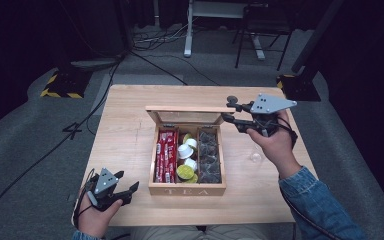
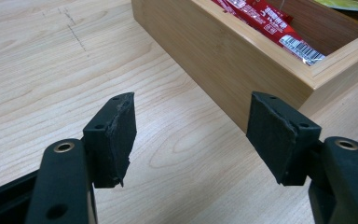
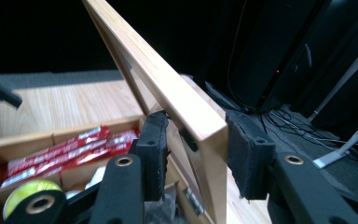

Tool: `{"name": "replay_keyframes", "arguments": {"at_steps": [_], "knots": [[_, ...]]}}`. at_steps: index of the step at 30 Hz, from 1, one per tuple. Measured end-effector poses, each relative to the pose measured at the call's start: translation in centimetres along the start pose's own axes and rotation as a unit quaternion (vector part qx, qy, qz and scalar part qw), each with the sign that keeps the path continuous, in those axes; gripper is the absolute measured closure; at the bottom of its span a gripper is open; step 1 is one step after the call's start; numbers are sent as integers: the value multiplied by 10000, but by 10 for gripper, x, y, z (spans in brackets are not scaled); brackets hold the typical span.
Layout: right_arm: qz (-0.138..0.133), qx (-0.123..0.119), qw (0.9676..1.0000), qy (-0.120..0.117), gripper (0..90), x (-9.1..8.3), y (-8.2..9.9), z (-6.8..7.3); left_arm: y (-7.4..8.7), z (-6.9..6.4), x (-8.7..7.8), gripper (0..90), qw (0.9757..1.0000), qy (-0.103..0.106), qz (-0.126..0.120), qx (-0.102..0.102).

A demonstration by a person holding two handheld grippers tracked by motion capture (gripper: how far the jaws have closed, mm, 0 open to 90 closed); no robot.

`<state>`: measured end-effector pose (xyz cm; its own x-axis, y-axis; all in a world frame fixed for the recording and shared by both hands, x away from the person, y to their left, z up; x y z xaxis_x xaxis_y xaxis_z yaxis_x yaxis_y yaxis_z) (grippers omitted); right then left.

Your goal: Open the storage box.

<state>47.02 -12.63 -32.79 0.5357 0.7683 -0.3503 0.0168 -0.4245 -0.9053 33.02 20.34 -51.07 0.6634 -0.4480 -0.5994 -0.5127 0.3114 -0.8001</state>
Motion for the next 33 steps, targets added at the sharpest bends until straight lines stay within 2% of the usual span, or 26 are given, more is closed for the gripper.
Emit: {"name": "replay_keyframes", "arguments": {"at_steps": [7,16,22,30,33], "knots": [[-9,116,9998,190,615,13,-11,-24,-2,3,6,335,10000,54,5,-4],[11,259,9988,417,582,28,-16,-46,-6,4,11,335,10000,92,18,28],[176,278,9972,670,589,42,-17,-64,-6,6,12,335,9999,102,9,17],[231,403,9960,767,580,52,-17,-77,-3,8,12,332,9999,144,28,-74],[462,306,9941,933,546,61,-14,-85,-3,6,14,325,9996,262,80,-96]]}}
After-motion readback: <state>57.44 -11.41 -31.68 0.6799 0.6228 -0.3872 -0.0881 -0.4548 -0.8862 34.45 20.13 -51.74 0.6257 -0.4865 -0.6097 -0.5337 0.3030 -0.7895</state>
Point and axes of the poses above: each handheld gripper's, and its own axes: x roughly forward along the jaws, y roughly out of its underside, z roughly to its left, the point moved 8 cm from there along x, roughly forward along the jaws, and after that the axes turned 1 degree about z, right-handed, at the moved point
